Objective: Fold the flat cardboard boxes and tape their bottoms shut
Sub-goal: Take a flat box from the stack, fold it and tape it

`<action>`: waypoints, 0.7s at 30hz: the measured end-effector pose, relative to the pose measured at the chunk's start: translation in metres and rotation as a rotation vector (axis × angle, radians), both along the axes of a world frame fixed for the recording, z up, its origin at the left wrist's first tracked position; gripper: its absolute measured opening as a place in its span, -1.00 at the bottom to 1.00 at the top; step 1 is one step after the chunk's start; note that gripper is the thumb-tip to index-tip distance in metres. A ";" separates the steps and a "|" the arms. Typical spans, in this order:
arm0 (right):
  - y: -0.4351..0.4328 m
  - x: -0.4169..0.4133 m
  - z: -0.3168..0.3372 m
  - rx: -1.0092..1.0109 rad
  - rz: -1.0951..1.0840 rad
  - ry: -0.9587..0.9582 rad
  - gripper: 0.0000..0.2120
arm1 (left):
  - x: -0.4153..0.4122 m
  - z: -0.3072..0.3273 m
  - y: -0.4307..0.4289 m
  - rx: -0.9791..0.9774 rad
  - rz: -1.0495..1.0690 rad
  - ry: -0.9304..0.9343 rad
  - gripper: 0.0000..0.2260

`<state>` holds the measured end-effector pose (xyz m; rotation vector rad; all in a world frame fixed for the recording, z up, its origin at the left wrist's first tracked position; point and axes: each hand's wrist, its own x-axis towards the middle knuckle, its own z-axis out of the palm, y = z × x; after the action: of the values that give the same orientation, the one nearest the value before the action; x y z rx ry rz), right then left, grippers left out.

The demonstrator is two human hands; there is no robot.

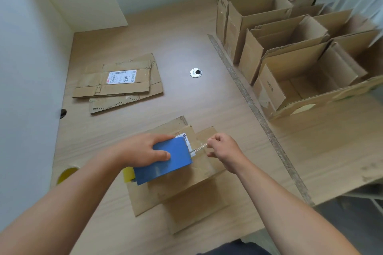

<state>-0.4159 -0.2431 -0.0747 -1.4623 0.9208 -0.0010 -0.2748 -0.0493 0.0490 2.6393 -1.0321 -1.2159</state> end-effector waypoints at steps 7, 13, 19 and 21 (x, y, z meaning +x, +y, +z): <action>-0.003 0.007 -0.006 0.174 -0.050 0.092 -0.78 | -0.003 -0.006 -0.007 0.015 -0.014 -0.043 -0.46; 0.009 0.004 -0.012 0.183 0.068 0.184 -0.80 | -0.009 -0.008 -0.011 0.029 0.006 -0.079 -0.46; 0.009 -0.003 -0.005 -0.180 0.120 0.240 -0.60 | -0.006 -0.007 -0.009 0.022 0.036 -0.059 -0.47; 0.010 -0.004 -0.001 -0.397 0.174 0.157 -0.81 | -0.006 -0.008 -0.008 0.022 0.033 -0.062 -0.46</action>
<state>-0.4198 -0.2329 -0.0761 -1.9301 0.9522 0.0634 -0.2811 -0.0572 0.0414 2.7156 -0.9847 -1.1535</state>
